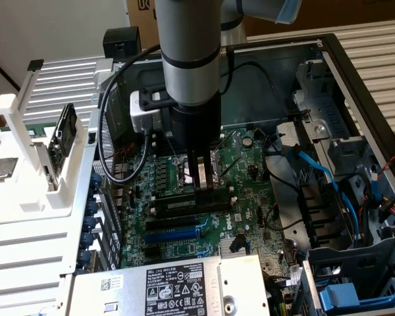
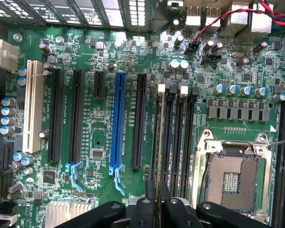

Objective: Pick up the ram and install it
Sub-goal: 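Insert the ram into the slot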

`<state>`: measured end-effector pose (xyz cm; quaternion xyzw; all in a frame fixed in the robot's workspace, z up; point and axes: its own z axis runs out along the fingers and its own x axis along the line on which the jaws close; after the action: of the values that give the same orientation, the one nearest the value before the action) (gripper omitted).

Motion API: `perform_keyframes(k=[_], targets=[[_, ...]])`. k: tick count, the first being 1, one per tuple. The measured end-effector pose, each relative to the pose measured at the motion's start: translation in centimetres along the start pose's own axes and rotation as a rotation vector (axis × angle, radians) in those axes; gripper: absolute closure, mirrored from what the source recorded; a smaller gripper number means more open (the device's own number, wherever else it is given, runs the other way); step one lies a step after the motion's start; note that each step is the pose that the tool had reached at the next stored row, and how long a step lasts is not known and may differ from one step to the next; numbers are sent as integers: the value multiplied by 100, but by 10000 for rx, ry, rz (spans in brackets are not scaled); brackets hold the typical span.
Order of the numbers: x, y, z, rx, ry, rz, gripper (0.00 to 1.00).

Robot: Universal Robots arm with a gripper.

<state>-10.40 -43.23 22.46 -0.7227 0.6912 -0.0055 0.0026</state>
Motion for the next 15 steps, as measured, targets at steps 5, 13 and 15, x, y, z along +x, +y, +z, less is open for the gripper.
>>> perform_keyframes(k=[5, 13, 15], targets=[[0, 0, 16, 0, -1, -1, 87], [0, 0, 19, 0, 0, 0, 87], [0, 0, 19, 0, 0, -1, 87]])
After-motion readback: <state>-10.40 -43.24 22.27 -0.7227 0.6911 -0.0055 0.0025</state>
